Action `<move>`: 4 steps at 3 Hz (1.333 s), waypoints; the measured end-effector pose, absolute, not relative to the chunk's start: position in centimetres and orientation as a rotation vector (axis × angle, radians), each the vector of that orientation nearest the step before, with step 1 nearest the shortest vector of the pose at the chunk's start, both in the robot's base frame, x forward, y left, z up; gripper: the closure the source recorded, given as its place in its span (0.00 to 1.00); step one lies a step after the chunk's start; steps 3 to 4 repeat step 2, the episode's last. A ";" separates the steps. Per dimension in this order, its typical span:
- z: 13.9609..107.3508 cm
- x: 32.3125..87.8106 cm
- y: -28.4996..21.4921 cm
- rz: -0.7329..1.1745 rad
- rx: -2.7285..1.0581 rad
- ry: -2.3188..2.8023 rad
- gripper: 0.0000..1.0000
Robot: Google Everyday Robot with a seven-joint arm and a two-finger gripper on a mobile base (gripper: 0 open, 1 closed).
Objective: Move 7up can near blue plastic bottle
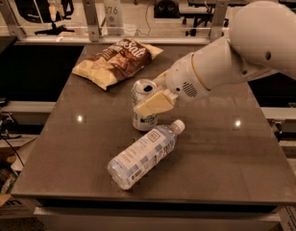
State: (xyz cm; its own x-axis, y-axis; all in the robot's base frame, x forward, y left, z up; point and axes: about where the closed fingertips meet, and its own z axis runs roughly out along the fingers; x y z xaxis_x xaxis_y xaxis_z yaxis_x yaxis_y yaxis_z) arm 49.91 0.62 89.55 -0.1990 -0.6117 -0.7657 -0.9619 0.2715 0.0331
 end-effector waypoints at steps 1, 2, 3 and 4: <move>89.7 49.8 0.9 0.698 -1.425 1.899 0.00; 89.7 49.8 0.9 0.698 -1.425 1.899 0.00; 89.7 49.8 0.9 0.698 -1.425 1.899 0.00; 89.7 49.8 0.9 0.698 -1.425 1.899 0.00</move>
Offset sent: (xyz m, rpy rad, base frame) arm -0.0008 0.0015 0.0008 -0.0014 -0.0015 0.0035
